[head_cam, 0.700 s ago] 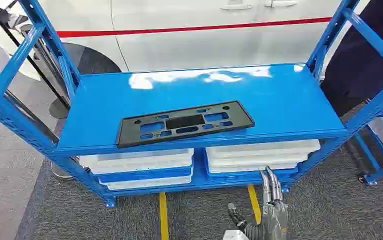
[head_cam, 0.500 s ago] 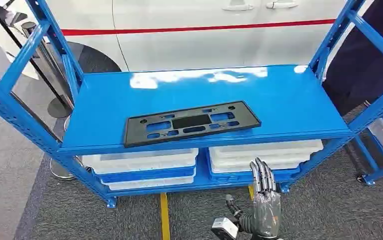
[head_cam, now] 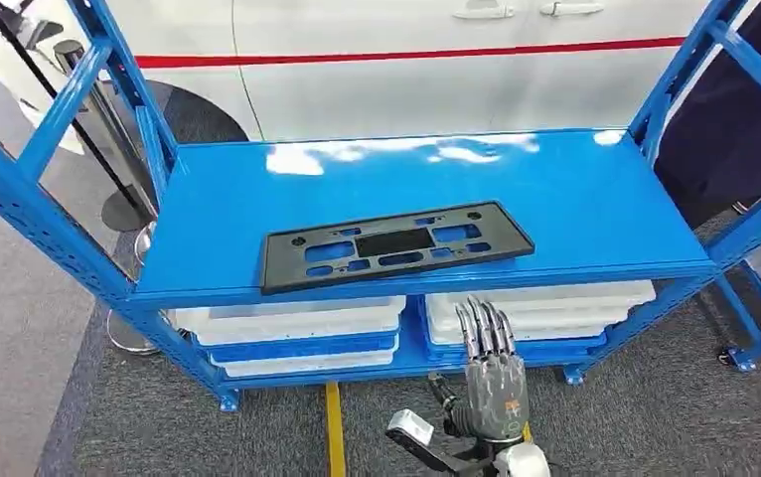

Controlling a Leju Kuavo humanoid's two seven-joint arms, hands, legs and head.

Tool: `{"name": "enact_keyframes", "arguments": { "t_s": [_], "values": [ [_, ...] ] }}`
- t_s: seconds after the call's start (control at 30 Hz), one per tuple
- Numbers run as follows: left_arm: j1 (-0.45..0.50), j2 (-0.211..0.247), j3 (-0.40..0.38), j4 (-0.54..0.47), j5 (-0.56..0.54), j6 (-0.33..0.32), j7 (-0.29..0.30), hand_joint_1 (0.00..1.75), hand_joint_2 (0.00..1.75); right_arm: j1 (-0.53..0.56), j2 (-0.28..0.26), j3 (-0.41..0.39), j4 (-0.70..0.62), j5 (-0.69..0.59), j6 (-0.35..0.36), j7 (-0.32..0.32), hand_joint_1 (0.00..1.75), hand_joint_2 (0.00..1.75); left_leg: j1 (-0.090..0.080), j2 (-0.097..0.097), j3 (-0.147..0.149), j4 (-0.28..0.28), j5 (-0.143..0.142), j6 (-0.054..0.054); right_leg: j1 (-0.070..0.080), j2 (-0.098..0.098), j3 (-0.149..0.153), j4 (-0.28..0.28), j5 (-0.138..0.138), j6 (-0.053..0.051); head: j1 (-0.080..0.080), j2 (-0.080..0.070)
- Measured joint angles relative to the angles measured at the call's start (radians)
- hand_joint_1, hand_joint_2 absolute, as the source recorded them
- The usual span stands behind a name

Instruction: Take the parts from the cabinet and place them on the table.

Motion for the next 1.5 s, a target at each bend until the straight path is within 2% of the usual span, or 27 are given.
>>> {"name": "enact_keyframes", "arguments": {
  "t_s": [0.03,0.07,0.1,0.17,0.23,0.3,0.37,0.43,0.5,0.53,0.6,0.63,0.7,0.73,0.77,0.8,0.9,0.97,1.0,1.1,1.13,1.23,1.27,1.3,1.4,1.47,1.5],
  "values": [
    [-0.007,0.01,0.001,0.0,0.001,-0.018,0.01,0.0,0.0,-0.003,0.0,0.007,0.005,0.001,0.0,0.005,0.0,1.75,-0.002,0.001,0.008,-0.005,-0.003,-0.005,-0.002,0.001,0.007,-0.013,0.0,-0.002,-0.001,0.0],
    [-0.011,0.026,0.002,0.001,0.001,-0.035,0.018,0.0,0.0,-0.005,0.001,0.015,0.008,0.002,-0.002,0.009,0.0,1.75,-0.001,0.0,0.016,0.002,-0.008,-0.012,-0.019,-0.002,0.031,-0.031,0.006,0.001,-0.001,0.0],
    [-0.014,0.034,0.004,0.001,0.001,-0.047,0.021,0.0,0.0,-0.01,0.001,0.025,0.013,0.002,-0.003,0.01,0.0,1.75,-0.001,0.0,0.001,0.038,-0.017,-0.021,-0.019,0.0,0.047,-0.043,0.003,-0.003,-0.004,0.0],
    [-0.02,0.05,0.006,0.002,0.002,-0.062,0.029,0.0,0.0,-0.015,0.0,0.039,0.02,-0.001,-0.004,0.017,0.0,1.75,0.006,0.0,-0.092,0.188,-0.071,-0.034,-0.019,-0.006,0.066,-0.047,-0.009,-0.008,-0.005,0.0],
    [-0.018,0.066,0.006,0.003,0.002,-0.069,0.032,0.0,0.0,-0.017,-0.001,0.049,0.029,-0.006,-0.005,0.017,0.0,1.75,0.015,0.001,-0.186,0.308,-0.081,-0.044,-0.021,-0.007,0.086,-0.047,-0.03,-0.005,-0.005,0.0],
    [-0.014,0.076,0.006,0.004,0.002,-0.075,0.037,0.0,0.0,-0.019,-0.002,0.056,0.034,-0.011,-0.005,0.017,0.0,1.75,0.02,0.001,-0.196,0.25,0.006,-0.05,-0.025,-0.004,0.117,-0.047,-0.054,0.002,-0.005,0.0],
    [-0.014,0.082,0.006,0.009,0.002,-0.077,0.042,0.0,0.0,-0.025,-0.003,0.063,0.039,-0.013,-0.005,0.017,0.0,1.75,0.024,0.005,-0.142,0.076,0.136,-0.054,-0.032,-0.004,0.153,-0.047,-0.084,0.014,-0.005,0.0],
    [-0.012,0.086,0.006,0.01,0.002,-0.079,0.044,0.0,0.0,-0.036,-0.006,0.074,0.046,-0.014,-0.005,0.02,0.0,1.75,0.014,0.006,-0.113,0.037,0.107,-0.044,-0.026,-0.002,0.16,-0.042,-0.107,0.032,-0.006,0.0],
    [-0.017,0.088,0.006,0.012,0.002,-0.08,0.047,0.0,0.0,-0.043,-0.007,0.082,0.048,-0.013,-0.007,0.024,0.0,1.75,0.012,0.004,-0.113,0.039,0.085,-0.019,-0.025,-0.004,0.174,-0.049,-0.105,0.039,-0.006,0.0],
    [-0.017,0.089,0.006,0.013,0.002,-0.08,0.048,0.0,0.0,-0.047,-0.009,0.088,0.049,-0.013,-0.007,0.028,0.0,1.75,0.012,0.002,-0.108,0.036,0.08,-0.011,-0.027,-0.003,0.163,-0.029,-0.091,0.048,-0.007,0.0],
    [-0.018,0.09,0.006,0.017,0.002,-0.078,0.053,0.0,0.0,-0.055,-0.011,0.097,0.051,-0.013,-0.008,0.037,0.0,1.75,0.018,0.0,-0.079,0.019,0.07,0.005,-0.028,-0.001,0.099,0.094,-0.061,0.056,-0.006,0.0],
    [-0.019,0.091,0.006,0.019,0.002,-0.077,0.054,0.0,0.0,-0.057,-0.013,0.1,0.053,-0.013,-0.008,0.039,0.0,1.75,0.018,0.0,-0.067,0.014,0.064,0.012,-0.028,-0.001,0.054,0.158,-0.075,0.057,-0.006,0.0],
    [-0.02,0.093,0.006,0.02,0.002,-0.076,0.062,0.0,0.0,-0.06,-0.014,0.104,0.057,-0.013,-0.008,0.047,0.0,1.75,0.016,-0.003,-0.049,0.011,0.05,0.014,-0.027,-0.001,-0.041,0.263,-0.148,0.057,-0.006,0.0],
    [-0.019,0.093,0.006,0.02,0.002,-0.074,0.064,0.0,0.0,-0.062,-0.015,0.106,0.06,-0.013,-0.008,0.05,0.0,1.75,0.015,-0.004,-0.038,0.011,0.042,0.015,-0.026,-0.001,-0.077,0.285,-0.182,0.055,-0.005,0.0],
    [-0.019,0.094,0.006,0.02,0.002,-0.069,0.065,0.0,0.0,-0.063,-0.015,0.106,0.062,-0.009,-0.008,0.054,0.0,1.75,0.014,-0.006,-0.026,0.011,0.033,0.016,-0.025,-0.001,-0.098,0.279,-0.185,0.053,-0.006,0.0],
    [-0.019,0.094,0.005,0.02,0.002,-0.067,0.066,0.0,0.0,-0.064,-0.015,0.108,0.063,-0.005,-0.008,0.057,0.0,1.75,0.012,-0.009,-0.013,0.011,0.025,0.015,-0.024,-0.001,-0.101,0.246,-0.157,0.048,-0.005,0.0],
    [-0.018,0.093,0.001,0.02,0.002,-0.06,0.067,0.0,0.0,-0.068,-0.016,0.111,0.064,0.018,-0.008,0.068,0.0,1.75,0.008,-0.011,0.014,0.007,0.003,0.012,-0.005,0.0,-0.061,0.027,0.063,0.008,-0.005,0.0],
    [-0.024,0.094,-0.011,0.02,0.001,-0.052,0.076,0.0,0.0,-0.072,-0.018,0.113,0.068,0.038,-0.008,0.083,0.0,1.75,0.008,-0.014,0.013,0.011,-0.006,-0.002,0.006,0.005,-0.068,0.013,0.04,-0.007,-0.002,0.0],
    [-0.023,0.095,-0.021,0.02,0.001,-0.046,0.09,0.0,0.0,-0.075,-0.018,0.119,0.071,0.043,-0.008,0.091,0.0,1.75,0.008,-0.013,0.021,0.015,-0.005,-0.009,0.006,0.007,-0.066,0.011,0.059,-0.004,-0.004,0.0],
    [-0.025,0.104,-0.04,0.022,0.001,-0.036,0.104,0.0,0.0,-0.088,-0.019,0.132,0.077,0.073,-0.008,0.131,0.0,1.75,0.008,-0.009,0.024,0.038,-0.023,-0.025,-0.007,0.006,-0.035,-0.015,0.057,-0.01,-0.003,0.0],
    [-0.027,0.104,-0.047,0.022,0.001,-0.037,0.108,0.0,0.0,-0.094,-0.021,0.14,0.08,0.078,-0.008,0.156,0.0,1.75,0.009,-0.007,0.005,0.075,-0.05,-0.029,-0.009,0.005,-0.032,-0.017,0.056,-0.014,-0.005,0.0],
    [-0.029,0.115,-0.073,0.023,0.002,-0.045,0.115,0.0,0.0,-0.118,-0.036,0.181,0.098,0.101,-0.008,0.248,0.0,1.75,0.018,-0.004,-0.105,0.273,-0.146,-0.044,-0.009,0.003,-0.033,-0.015,0.053,-0.017,-0.005,0.0],
    [-0.028,0.119,-0.078,0.023,0.002,-0.045,0.115,0.0,0.0,-0.124,-0.04,0.191,0.105,0.11,-0.008,0.261,0.0,1.75,0.02,-0.003,-0.12,0.291,-0.14,-0.047,-0.009,0.005,-0.033,-0.012,0.051,-0.016,-0.005,0.0],
    [-0.028,0.122,-0.083,0.023,0.002,-0.045,0.116,0.0,0.0,-0.129,-0.045,0.201,0.112,0.125,-0.008,0.281,0.0,1.75,0.021,-0.003,-0.111,0.259,-0.108,-0.051,-0.011,0.006,-0.032,-0.009,0.048,-0.013,-0.005,0.0],
    [-0.029,0.13,-0.095,0.026,0.002,-0.045,0.116,0.0,0.0,-0.14,-0.057,0.231,0.127,0.131,-0.008,0.315,0.0,1.75,0.025,-0.002,-0.018,0.021,0.024,-0.048,-0.015,0.008,-0.028,0.004,0.038,-0.001,-0.005,0.0],
    [-0.032,0.132,-0.096,0.027,0.002,-0.047,0.116,0.0,0.0,-0.143,-0.068,0.252,0.137,0.12,-0.008,0.327,0.0,1.75,0.013,-0.001,-0.026,0.02,-0.028,-0.035,-0.013,0.008,-0.033,0.007,0.037,0.011,-0.005,0.0],
    [-0.03,0.133,-0.097,0.027,0.002,-0.048,0.116,0.0,0.0,-0.142,-0.073,0.259,0.14,0.118,-0.008,0.331,0.0,1.75,0.013,-0.001,-0.024,0.018,0.011,-0.027,-0.013,0.008,-0.033,0.008,0.034,0.018,-0.005,0.0]
  ]
}}
